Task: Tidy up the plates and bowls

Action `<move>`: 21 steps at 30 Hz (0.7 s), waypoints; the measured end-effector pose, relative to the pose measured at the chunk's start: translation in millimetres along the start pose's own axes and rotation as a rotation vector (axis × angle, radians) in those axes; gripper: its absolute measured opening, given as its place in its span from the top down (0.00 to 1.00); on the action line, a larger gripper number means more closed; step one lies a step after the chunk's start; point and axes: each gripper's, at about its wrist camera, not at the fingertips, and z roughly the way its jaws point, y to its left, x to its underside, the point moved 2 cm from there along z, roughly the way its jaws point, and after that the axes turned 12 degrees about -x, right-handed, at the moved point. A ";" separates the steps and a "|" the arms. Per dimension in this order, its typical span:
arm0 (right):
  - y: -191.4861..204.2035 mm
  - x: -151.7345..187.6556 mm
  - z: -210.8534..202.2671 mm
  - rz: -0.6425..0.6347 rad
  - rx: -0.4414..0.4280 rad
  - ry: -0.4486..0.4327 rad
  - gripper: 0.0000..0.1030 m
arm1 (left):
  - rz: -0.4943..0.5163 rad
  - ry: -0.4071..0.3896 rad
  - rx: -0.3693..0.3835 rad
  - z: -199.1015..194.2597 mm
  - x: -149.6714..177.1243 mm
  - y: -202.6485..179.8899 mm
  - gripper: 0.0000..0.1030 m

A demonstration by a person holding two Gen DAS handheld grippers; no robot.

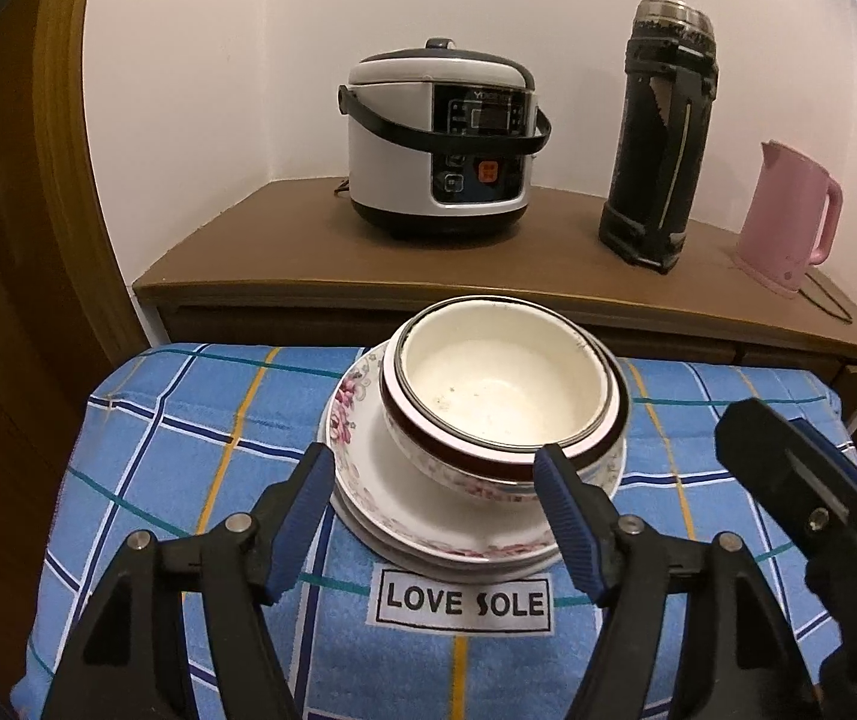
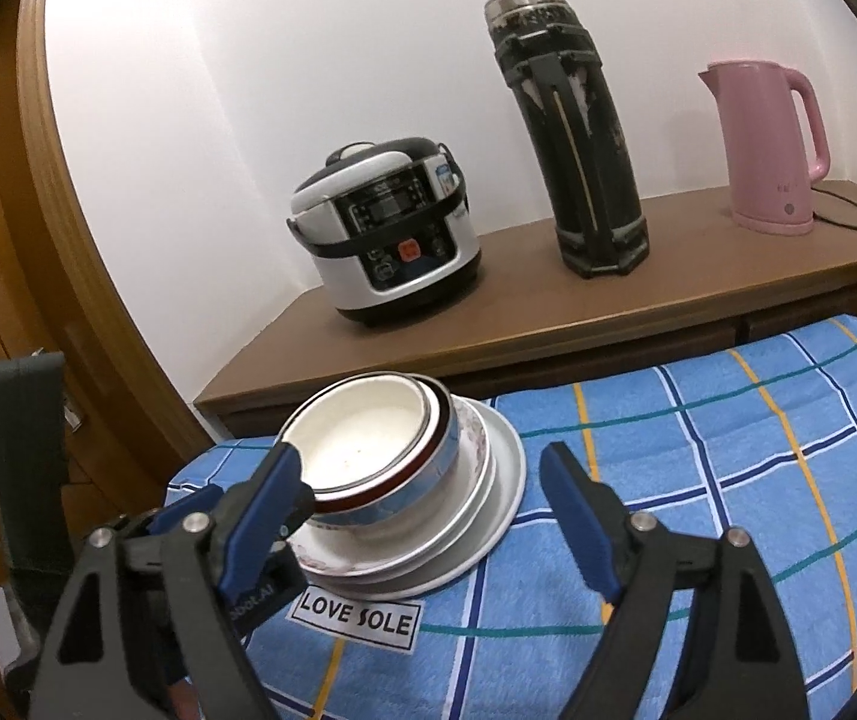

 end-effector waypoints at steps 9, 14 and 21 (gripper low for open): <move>5.5 3.9 -13.3 -0.012 0.004 -0.026 0.13 | -0.005 -0.061 -0.018 -28.3 5.3 8.9 0.31; 11.2 4.9 -23.7 -0.016 -0.001 -0.040 0.10 | -0.019 -0.114 -0.043 -49.6 8.1 16.1 0.31; 30.6 4.0 -50.0 -0.075 0.007 -0.100 0.01 | -0.028 -0.171 -0.063 -74.9 11.6 21.8 0.24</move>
